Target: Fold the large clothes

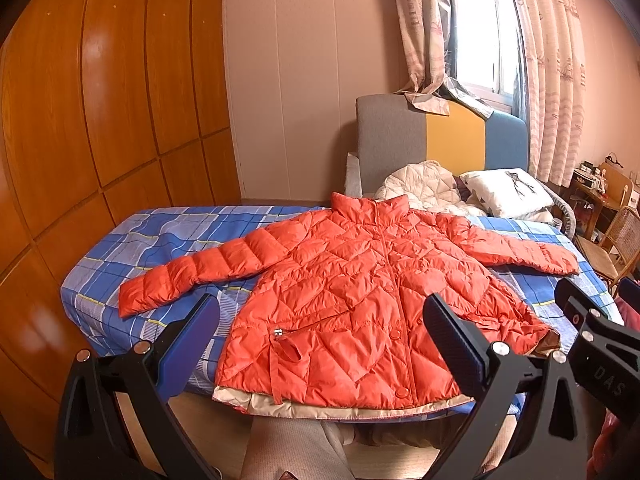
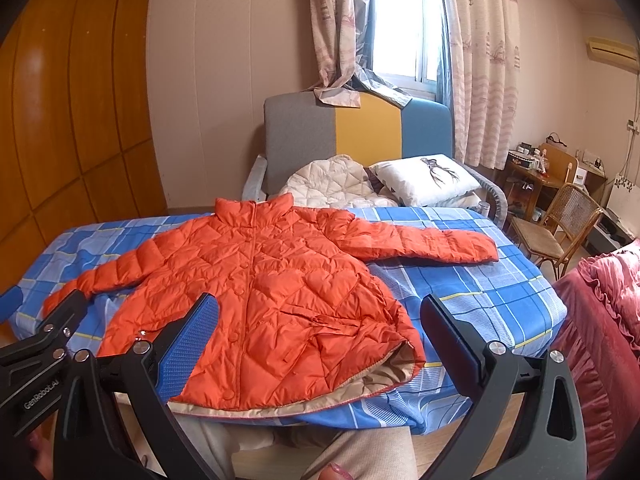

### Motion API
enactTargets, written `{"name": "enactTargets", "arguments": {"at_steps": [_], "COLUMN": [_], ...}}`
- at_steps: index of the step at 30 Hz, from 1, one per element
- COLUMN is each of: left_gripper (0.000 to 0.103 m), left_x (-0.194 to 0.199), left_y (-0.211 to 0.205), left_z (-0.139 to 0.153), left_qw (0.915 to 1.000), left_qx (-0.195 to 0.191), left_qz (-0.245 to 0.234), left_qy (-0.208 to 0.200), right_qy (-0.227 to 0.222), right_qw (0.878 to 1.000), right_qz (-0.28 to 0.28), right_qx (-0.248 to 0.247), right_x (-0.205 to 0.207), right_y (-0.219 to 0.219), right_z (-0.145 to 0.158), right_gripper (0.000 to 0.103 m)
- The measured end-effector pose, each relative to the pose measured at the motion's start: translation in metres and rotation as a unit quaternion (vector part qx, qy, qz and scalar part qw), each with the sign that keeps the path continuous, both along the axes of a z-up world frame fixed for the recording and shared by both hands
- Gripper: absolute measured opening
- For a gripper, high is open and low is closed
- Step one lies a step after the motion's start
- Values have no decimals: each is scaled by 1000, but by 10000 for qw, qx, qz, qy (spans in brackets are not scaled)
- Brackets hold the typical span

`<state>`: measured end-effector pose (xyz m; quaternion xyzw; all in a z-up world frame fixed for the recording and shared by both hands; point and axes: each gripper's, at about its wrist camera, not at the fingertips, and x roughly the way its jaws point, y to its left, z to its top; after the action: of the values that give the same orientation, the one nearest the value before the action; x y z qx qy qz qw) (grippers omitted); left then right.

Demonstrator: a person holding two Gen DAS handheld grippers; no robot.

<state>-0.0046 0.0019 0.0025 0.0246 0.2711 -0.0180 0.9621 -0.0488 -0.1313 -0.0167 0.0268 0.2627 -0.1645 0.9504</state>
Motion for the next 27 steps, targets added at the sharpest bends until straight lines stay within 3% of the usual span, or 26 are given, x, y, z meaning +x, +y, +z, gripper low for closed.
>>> {"name": "enactTargets", "arguments": {"at_steps": [10, 27], "left_gripper": [101, 101], "left_x": [-1, 4], "left_y": [-1, -2], "left_z": [-2, -7], "left_qw": [10000, 9999], "left_qx": [-3, 23], "left_qz": [1, 8], "left_qy": [31, 115], "right_qy": [-42, 322], "right_qw": [9999, 9993], "right_qz": [12, 30], "right_qx": [118, 182], "right_x": [0, 4], "right_y": [0, -6], "right_z": [0, -5], "right_gripper": [100, 100]}}
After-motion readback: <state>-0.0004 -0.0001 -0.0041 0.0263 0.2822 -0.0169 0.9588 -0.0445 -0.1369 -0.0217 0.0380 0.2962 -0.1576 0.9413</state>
